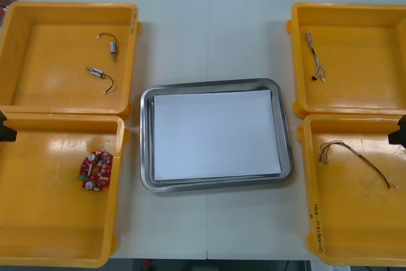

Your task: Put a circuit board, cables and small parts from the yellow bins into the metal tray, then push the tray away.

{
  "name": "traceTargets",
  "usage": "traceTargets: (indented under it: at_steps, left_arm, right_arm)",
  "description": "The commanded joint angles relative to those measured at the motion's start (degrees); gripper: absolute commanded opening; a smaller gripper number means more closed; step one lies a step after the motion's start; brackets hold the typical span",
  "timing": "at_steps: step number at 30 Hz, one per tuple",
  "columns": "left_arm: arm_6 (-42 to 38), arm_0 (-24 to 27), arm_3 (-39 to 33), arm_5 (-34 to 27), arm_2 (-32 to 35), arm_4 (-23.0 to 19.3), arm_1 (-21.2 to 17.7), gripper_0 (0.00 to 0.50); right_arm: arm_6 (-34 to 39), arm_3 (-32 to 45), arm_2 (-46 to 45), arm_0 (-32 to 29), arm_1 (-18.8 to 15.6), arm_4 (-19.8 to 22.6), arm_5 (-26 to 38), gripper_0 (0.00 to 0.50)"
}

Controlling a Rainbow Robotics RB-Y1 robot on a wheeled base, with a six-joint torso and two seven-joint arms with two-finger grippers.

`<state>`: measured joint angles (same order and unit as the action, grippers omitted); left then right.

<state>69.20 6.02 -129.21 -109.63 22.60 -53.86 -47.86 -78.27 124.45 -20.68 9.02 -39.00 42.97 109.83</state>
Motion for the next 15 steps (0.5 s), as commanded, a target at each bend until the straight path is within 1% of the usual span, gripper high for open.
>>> traceTargets:
  at_steps: [1, 15]
  left_arm:
    - [2.26, 1.10, -1.49, -0.37, 1.57, -0.37, -1.71, 0.500]
    - [2.26, 1.10, -1.49, -0.37, 1.57, -0.37, -1.71, 0.500]
  right_arm:
    - [-0.84, 0.36, -1.56, -0.85, -2.14, 0.45, 0.17, 0.500]
    - [-0.84, 0.36, -1.56, -0.85, -2.14, 0.45, 0.17, 0.500]
